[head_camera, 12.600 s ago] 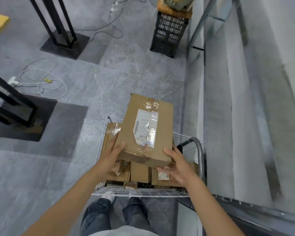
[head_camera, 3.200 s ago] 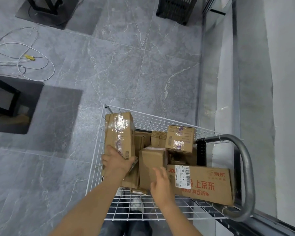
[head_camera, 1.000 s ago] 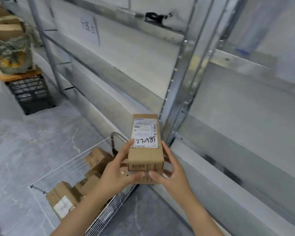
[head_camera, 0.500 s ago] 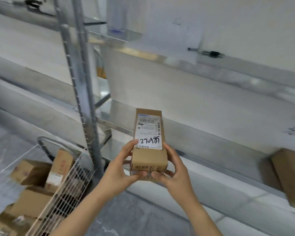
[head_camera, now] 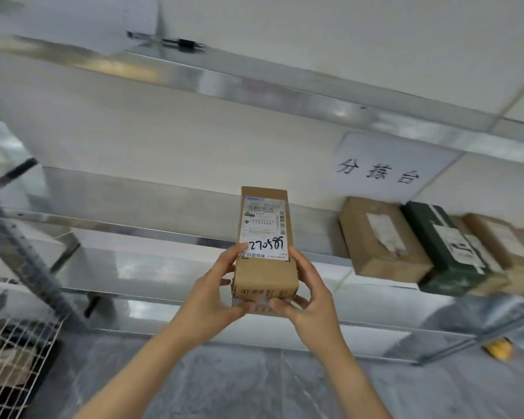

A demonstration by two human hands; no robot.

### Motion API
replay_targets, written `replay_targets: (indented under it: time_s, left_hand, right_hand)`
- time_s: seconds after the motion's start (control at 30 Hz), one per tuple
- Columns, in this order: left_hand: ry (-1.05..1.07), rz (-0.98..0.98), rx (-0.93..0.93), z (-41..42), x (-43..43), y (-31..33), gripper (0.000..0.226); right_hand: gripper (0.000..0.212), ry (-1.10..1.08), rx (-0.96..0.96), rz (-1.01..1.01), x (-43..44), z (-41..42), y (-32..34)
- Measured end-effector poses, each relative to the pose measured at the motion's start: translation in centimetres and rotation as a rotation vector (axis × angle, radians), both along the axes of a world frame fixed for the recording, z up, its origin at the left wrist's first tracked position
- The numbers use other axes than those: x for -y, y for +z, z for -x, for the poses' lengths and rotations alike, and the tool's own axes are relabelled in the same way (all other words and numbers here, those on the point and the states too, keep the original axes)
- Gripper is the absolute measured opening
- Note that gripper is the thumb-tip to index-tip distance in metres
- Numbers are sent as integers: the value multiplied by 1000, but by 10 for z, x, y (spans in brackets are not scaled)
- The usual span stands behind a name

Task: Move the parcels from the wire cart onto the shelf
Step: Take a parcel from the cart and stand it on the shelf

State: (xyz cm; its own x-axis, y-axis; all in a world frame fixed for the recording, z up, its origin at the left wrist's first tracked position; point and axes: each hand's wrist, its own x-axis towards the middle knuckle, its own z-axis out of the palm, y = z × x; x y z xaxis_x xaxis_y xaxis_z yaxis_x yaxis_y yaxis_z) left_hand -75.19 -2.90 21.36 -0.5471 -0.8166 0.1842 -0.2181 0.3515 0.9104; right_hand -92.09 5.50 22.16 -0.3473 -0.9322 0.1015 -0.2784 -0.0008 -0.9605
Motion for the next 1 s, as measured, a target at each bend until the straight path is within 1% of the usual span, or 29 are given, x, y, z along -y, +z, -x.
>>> replay_targets:
  time_s: [0.2, 0.4, 0.7, 0.83, 1.0]
  left_hand:
    - [-158, -5, 62, 50, -1, 2, 90]
    - [-243, -26, 86, 99, 16, -5, 89]
    - [-309, -74, 134, 159, 81, -17, 90]
    - [-324, -72, 161, 176, 102, -25, 85]
    - [-328, -115, 180, 195, 110, -35, 77]
  right_hand:
    - [84, -138, 20, 2, -23, 38, -7]
    - [82, -237, 25, 5, -20, 76, -14]
    - [80, -266, 72, -28, 39, 134, -22]
    - [77, -273, 63, -45, 59, 150, -29]
    - [79, -294, 34, -75, 70, 166, -41]
